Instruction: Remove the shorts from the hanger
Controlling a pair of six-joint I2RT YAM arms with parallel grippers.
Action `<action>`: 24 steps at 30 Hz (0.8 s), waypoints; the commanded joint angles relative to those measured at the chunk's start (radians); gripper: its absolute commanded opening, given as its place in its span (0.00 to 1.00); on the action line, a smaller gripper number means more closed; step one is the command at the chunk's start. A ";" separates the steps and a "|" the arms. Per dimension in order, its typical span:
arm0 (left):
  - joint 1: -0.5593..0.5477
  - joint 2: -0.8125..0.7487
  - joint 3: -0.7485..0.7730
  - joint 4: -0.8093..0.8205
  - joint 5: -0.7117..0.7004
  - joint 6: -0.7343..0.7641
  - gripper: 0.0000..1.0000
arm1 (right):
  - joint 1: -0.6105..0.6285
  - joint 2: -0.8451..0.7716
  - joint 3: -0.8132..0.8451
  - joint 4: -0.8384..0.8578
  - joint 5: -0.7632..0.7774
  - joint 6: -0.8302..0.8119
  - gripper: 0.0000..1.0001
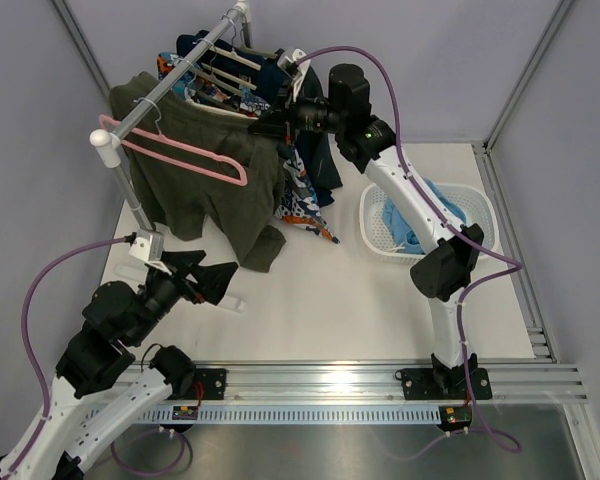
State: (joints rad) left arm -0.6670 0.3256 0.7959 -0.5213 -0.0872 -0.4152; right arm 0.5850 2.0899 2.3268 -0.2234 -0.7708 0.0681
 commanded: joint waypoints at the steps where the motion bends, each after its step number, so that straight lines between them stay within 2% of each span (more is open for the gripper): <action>1: 0.001 0.009 0.025 0.058 0.001 0.015 0.99 | -0.010 -0.085 0.023 0.144 -0.032 0.036 0.00; 4: 0.001 0.009 0.028 0.057 -0.006 0.010 0.99 | -0.034 -0.111 -0.024 0.119 -0.045 0.021 0.00; 10: 0.003 0.016 0.037 0.060 -0.011 0.019 0.99 | -0.096 -0.241 -0.219 0.084 -0.114 -0.062 0.00; 12: 0.001 0.026 0.032 0.073 0.001 0.024 0.99 | -0.100 -0.274 -0.279 0.038 -0.131 -0.166 0.00; 15: 0.001 0.055 0.038 0.092 0.026 0.041 0.99 | -0.102 -0.335 -0.363 -0.100 -0.153 -0.331 0.00; 19: 0.001 0.118 0.058 0.104 0.073 0.070 0.98 | -0.122 -0.427 -0.515 -0.382 -0.140 -0.565 0.00; 23: 0.001 0.182 0.059 0.153 0.200 0.108 0.97 | -0.181 -0.550 -0.661 -0.609 -0.180 -0.825 0.00; 24: 0.001 0.191 0.051 0.167 0.225 0.122 0.96 | -0.235 -0.567 -0.700 -0.648 -0.200 -0.844 0.00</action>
State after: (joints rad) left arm -0.6670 0.4824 0.8204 -0.4549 0.0074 -0.3508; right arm 0.4316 1.6173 1.6791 -0.6727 -0.8928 -0.5377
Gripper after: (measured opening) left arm 0.970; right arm 0.107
